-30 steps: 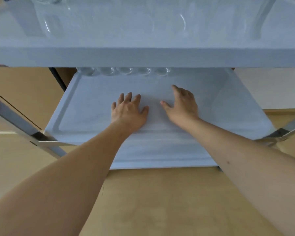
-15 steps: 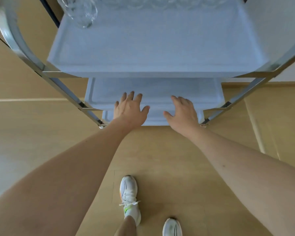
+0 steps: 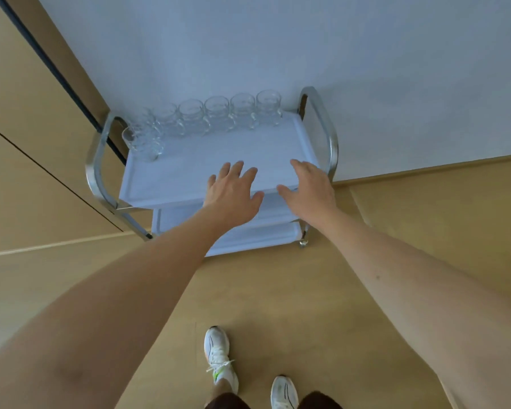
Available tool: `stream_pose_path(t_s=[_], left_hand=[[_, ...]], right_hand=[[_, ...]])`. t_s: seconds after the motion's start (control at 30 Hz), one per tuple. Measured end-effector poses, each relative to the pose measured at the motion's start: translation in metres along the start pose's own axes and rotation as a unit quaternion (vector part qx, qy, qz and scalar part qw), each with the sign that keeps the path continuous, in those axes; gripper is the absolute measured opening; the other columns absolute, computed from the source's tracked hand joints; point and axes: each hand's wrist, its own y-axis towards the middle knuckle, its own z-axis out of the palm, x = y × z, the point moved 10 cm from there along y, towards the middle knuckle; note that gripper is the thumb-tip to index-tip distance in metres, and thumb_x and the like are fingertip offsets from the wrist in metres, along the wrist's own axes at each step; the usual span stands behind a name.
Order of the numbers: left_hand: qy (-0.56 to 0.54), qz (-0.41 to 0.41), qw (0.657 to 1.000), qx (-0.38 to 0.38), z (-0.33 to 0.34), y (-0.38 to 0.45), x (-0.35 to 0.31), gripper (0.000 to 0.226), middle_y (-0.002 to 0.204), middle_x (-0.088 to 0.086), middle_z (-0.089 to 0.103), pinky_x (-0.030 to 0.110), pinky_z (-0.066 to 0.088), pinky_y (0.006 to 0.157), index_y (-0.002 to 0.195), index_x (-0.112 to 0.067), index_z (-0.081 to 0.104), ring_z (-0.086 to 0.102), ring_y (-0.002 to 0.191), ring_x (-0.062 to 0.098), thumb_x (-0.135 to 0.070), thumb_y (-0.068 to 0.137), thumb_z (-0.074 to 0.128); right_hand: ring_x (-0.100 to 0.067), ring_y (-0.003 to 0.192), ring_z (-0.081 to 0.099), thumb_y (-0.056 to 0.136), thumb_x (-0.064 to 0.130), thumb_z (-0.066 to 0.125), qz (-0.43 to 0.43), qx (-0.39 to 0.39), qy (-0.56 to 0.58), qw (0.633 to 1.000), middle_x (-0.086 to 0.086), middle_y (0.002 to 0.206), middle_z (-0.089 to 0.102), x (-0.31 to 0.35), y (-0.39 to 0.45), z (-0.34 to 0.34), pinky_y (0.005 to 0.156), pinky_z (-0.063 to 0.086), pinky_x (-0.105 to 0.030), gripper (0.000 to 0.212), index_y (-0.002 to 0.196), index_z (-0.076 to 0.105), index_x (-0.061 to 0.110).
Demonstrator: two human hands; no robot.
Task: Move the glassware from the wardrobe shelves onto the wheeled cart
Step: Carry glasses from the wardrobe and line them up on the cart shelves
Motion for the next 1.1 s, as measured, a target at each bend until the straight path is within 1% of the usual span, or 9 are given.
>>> stream_pose_path(t_s=[0.13, 0.23, 0.33, 0.4, 0.5, 0.67, 0.83, 1.0, 1.1], left_hand=[[-0.005, 0.034, 0.999, -0.034, -0.061, 0.017, -0.054, 0.061, 0.164, 0.009, 0.025, 0.051, 0.025, 0.117, 0.155, -0.024, 0.034, 0.017, 0.152, 0.030, -0.050, 0.101, 0.046], [-0.037, 0.069, 0.995, -0.063, -0.104, 0.042, -0.096, 0.061, 0.162, 0.009, 0.029, 0.051, 0.028, 0.116, 0.154, -0.025, 0.035, 0.021, 0.151, 0.029, -0.050, 0.100, 0.047], [-0.059, 0.123, 0.987, -0.086, -0.141, 0.073, -0.142, 0.060, 0.159, 0.006, 0.036, 0.051, 0.032, 0.114, 0.153, -0.025, 0.037, 0.027, 0.147, 0.029, -0.049, 0.099, 0.049], [-0.062, 0.162, 0.980, -0.100, -0.162, 0.096, -0.174, 0.059, 0.155, 0.003, 0.041, 0.050, 0.035, 0.111, 0.152, -0.024, 0.038, 0.032, 0.144, 0.028, -0.049, 0.099, 0.049], [-0.072, 0.226, 0.965, -0.110, -0.186, 0.124, -0.225, 0.060, 0.155, 0.002, 0.041, 0.049, 0.036, 0.110, 0.152, -0.022, 0.037, 0.033, 0.144, 0.027, -0.049, 0.100, 0.048], [-0.083, 0.341, 0.927, -0.134, -0.220, 0.154, -0.311, 0.061, 0.156, 0.005, 0.039, 0.051, 0.037, 0.111, 0.153, -0.021, 0.037, 0.032, 0.145, 0.028, -0.049, 0.100, 0.048], [-0.115, 0.417, 0.894, -0.117, -0.235, 0.166, -0.390, 0.063, 0.160, 0.006, 0.034, 0.051, 0.036, 0.113, 0.154, -0.023, 0.035, 0.028, 0.147, 0.028, -0.051, 0.100, 0.047], [-0.141, 0.501, 0.849, -0.096, -0.235, 0.149, -0.477, 0.062, 0.157, 0.003, 0.039, 0.049, 0.039, 0.107, 0.153, -0.023, 0.037, 0.033, 0.142, 0.028, -0.051, 0.098, 0.048], [-0.149, 0.543, 0.823, -0.080, -0.229, 0.132, -0.522, 0.061, 0.154, 0.003, 0.041, 0.049, 0.039, 0.107, 0.152, -0.023, 0.039, 0.035, 0.141, 0.028, -0.049, 0.098, 0.049]], right_hand=[[-0.031, 0.144, 0.032, 0.098, 0.046, 0.056, 0.011, -0.060, -0.003, 0.998, -0.007, 0.156, 0.039, -0.004, -0.009, -0.076, 0.115, 0.033, -0.044, 0.068, 0.155, 0.033, 0.017], [-0.032, 0.145, 0.031, 0.098, 0.045, 0.056, 0.033, -0.106, -0.010, 0.994, -0.007, 0.158, 0.037, -0.015, -0.006, -0.131, 0.115, 0.032, -0.045, 0.069, 0.156, 0.031, 0.018], [-0.031, 0.149, 0.025, 0.098, 0.045, 0.056, 0.058, -0.146, -0.022, 0.987, -0.006, 0.163, 0.030, -0.027, 0.003, -0.181, 0.119, 0.029, -0.045, 0.072, 0.158, 0.028, 0.021], [-0.031, 0.150, 0.023, 0.097, 0.047, 0.057, 0.079, -0.174, -0.033, 0.981, -0.006, 0.163, 0.029, -0.037, 0.007, -0.214, 0.119, 0.027, -0.045, 0.073, 0.159, 0.026, 0.021], [-0.032, 0.149, 0.023, 0.097, 0.049, 0.057, 0.117, -0.220, -0.057, 0.967, -0.006, 0.163, 0.029, -0.055, 0.007, -0.265, 0.118, 0.028, -0.045, 0.075, 0.159, 0.025, 0.021], [-0.030, 0.150, 0.020, 0.097, 0.051, 0.056, 0.186, -0.294, -0.093, 0.933, -0.006, 0.164, 0.028, -0.086, -0.007, -0.344, 0.120, 0.025, -0.043, 0.076, 0.160, 0.024, 0.022], [-0.028, 0.149, 0.022, 0.096, 0.049, 0.057, 0.252, -0.350, -0.110, 0.895, -0.004, 0.162, 0.030, -0.114, -0.042, -0.394, 0.120, 0.025, -0.041, 0.076, 0.159, 0.025, 0.021], [-0.031, 0.146, 0.028, 0.094, 0.046, 0.061, 0.329, -0.398, -0.127, 0.847, -0.003, 0.159, 0.035, -0.147, -0.095, -0.435, 0.115, 0.030, -0.041, 0.075, 0.158, 0.029, 0.021], [-0.032, 0.144, 0.030, 0.094, 0.046, 0.062, 0.370, -0.417, -0.130, 0.820, -0.003, 0.158, 0.037, -0.173, -0.127, -0.454, 0.113, 0.033, -0.042, 0.073, 0.156, 0.031, 0.022]])
